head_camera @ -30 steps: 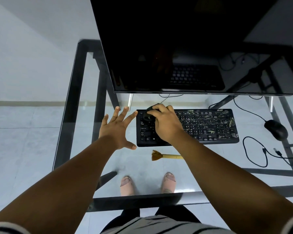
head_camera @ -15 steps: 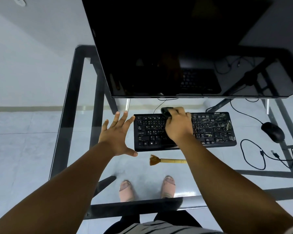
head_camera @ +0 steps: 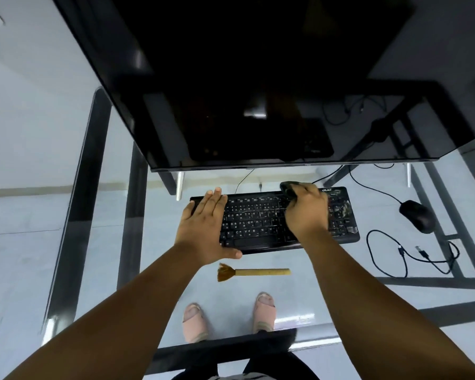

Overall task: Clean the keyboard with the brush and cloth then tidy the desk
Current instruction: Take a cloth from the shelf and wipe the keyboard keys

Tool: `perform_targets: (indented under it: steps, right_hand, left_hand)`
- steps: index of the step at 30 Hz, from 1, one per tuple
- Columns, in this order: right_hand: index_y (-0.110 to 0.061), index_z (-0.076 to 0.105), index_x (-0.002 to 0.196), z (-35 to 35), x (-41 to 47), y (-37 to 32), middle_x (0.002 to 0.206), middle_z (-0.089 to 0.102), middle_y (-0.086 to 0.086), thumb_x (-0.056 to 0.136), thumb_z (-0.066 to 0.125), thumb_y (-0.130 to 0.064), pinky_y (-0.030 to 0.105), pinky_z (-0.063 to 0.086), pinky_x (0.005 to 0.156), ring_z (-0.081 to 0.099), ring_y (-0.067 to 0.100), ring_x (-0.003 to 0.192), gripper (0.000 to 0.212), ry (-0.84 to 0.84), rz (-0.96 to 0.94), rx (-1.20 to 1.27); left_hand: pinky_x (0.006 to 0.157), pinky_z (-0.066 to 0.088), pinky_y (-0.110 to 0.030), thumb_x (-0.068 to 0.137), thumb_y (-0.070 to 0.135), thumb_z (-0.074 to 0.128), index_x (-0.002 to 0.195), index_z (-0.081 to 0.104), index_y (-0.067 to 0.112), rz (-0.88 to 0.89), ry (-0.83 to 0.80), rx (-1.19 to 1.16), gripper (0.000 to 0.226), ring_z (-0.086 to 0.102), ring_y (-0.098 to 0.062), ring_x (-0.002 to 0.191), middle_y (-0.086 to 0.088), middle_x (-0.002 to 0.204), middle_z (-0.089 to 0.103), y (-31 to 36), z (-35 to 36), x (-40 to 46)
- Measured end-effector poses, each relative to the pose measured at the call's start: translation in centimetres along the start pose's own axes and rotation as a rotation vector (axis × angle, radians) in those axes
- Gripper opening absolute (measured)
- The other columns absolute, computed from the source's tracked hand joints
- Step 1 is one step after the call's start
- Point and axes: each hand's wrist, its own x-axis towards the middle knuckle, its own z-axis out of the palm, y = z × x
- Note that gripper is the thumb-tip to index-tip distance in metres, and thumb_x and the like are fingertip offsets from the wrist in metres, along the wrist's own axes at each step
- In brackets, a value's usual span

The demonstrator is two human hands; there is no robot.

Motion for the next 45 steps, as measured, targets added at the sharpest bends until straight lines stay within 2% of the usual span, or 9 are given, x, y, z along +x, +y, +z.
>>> perform_targets:
  steps: [6, 11, 14, 18, 22, 28, 36, 42, 45]
  right_hand:
    - [-0.022, 0.056, 0.135, 0.5, -1.5, -1.8, 0.14, 0.046, -0.004, 0.09, 0.048, -0.005, 0.036, 0.041, 0.106, 0.04, 0.024, 0.121, 0.049, -0.147, -0.362, 0.054]
    - [-0.016, 0.062, 0.129, -1.3, -0.3, 4.3, 0.137, 0.053, 0.003, 0.085, 0.049, 0.001, 0.041, 0.046, 0.102, 0.047, 0.031, 0.115, 0.049, 0.006, -0.081, 0.026]
    - [-0.016, 0.06, 0.13, -1.0, 0.3, 3.3, 0.137, 0.053, 0.004, 0.086, 0.048, 0.0, 0.037, 0.041, 0.103, 0.046, 0.031, 0.116, 0.049, 0.013, -0.027, 0.025]
    - [-0.023, 0.056, 0.135, 0.3, -1.5, -1.3, 0.139, 0.047, -0.005, 0.088, 0.048, -0.002, 0.032, 0.042, 0.104, 0.041, 0.022, 0.116, 0.052, -0.113, -0.28, 0.068]
    - [-0.021, 0.06, 0.131, 0.4, -1.9, -0.1, 0.137, 0.05, -0.004, 0.086, 0.05, -0.002, 0.033, 0.048, 0.097, 0.044, 0.024, 0.112, 0.05, -0.15, -0.456, 0.084]
    - [-0.015, 0.061, 0.13, -0.7, -0.8, 3.0, 0.136, 0.051, 0.005, 0.086, 0.049, -0.001, 0.039, 0.047, 0.098, 0.044, 0.03, 0.11, 0.047, 0.005, -0.093, 0.089]
    - [-0.024, 0.06, 0.13, 0.2, -2.4, 0.4, 0.138, 0.048, -0.004, 0.085, 0.049, -0.002, 0.034, 0.047, 0.096, 0.043, 0.025, 0.111, 0.051, -0.205, -0.511, 0.074]
    - [-0.015, 0.068, 0.12, -0.2, -2.6, 4.5, 0.129, 0.058, 0.006, 0.081, 0.054, 0.003, 0.043, 0.052, 0.09, 0.047, 0.031, 0.104, 0.046, 0.029, -0.184, 0.108]
    - [-0.017, 0.067, 0.122, 0.4, -3.5, 1.7, 0.13, 0.056, 0.003, 0.081, 0.054, 0.001, 0.035, 0.051, 0.09, 0.046, 0.028, 0.105, 0.047, -0.015, -0.247, 0.109]
  left_hand:
    - [0.122, -0.002, -0.046, 0.053, 0.082, 0.065, 0.154, -0.012, 0.02, -0.07, -0.042, 0.034, 0.141, -0.014, -0.015, 0.149, 0.004, 0.163, -0.016, 1.6, 0.2, 1.9]
    - [0.122, -0.002, -0.044, 0.049, 0.084, 0.067, 0.154, -0.01, 0.024, -0.083, -0.036, -0.008, 0.144, -0.012, -0.012, 0.15, 0.008, 0.163, -0.013, 2.1, 0.5, 1.8]
    - [0.122, 0.0, -0.043, 0.046, 0.083, 0.069, 0.154, -0.007, 0.025, -0.096, -0.021, -0.015, 0.144, -0.008, -0.013, 0.15, 0.008, 0.163, -0.008, 2.0, 0.2, 2.1]
    - [0.122, 0.003, -0.043, 0.044, 0.083, 0.07, 0.155, -0.004, 0.025, -0.096, -0.015, -0.012, 0.145, -0.005, -0.013, 0.15, 0.008, 0.164, -0.004, 2.1, 0.0, 2.3]
    - [0.122, 0.0, -0.041, 0.044, 0.082, 0.07, 0.155, -0.005, 0.026, -0.098, -0.011, -0.032, 0.145, -0.007, -0.011, 0.15, 0.009, 0.163, -0.006, 2.2, 0.2, 2.3]
    - [0.121, -0.006, -0.04, 0.047, 0.082, 0.07, 0.154, -0.011, 0.026, -0.095, -0.021, -0.06, 0.146, -0.015, -0.009, 0.148, 0.01, 0.162, -0.015, 2.1, 0.4, 2.1]
    - [0.121, -0.006, -0.04, 0.05, 0.078, 0.073, 0.154, -0.011, 0.024, -0.109, -0.026, -0.06, 0.144, -0.016, -0.011, 0.149, 0.008, 0.162, -0.016, 2.4, 0.3, 1.9]
    - [0.122, -0.005, -0.04, 0.051, 0.076, 0.074, 0.155, -0.011, 0.024, -0.105, -0.032, -0.058, 0.144, -0.016, -0.012, 0.149, 0.008, 0.162, -0.017, 2.4, 0.2, 1.9]
    - [0.122, -0.004, -0.04, 0.051, 0.076, 0.074, 0.155, -0.01, 0.023, -0.107, -0.033, -0.05, 0.144, -0.014, -0.012, 0.149, 0.007, 0.163, -0.015, 2.2, 0.2, 2.0]
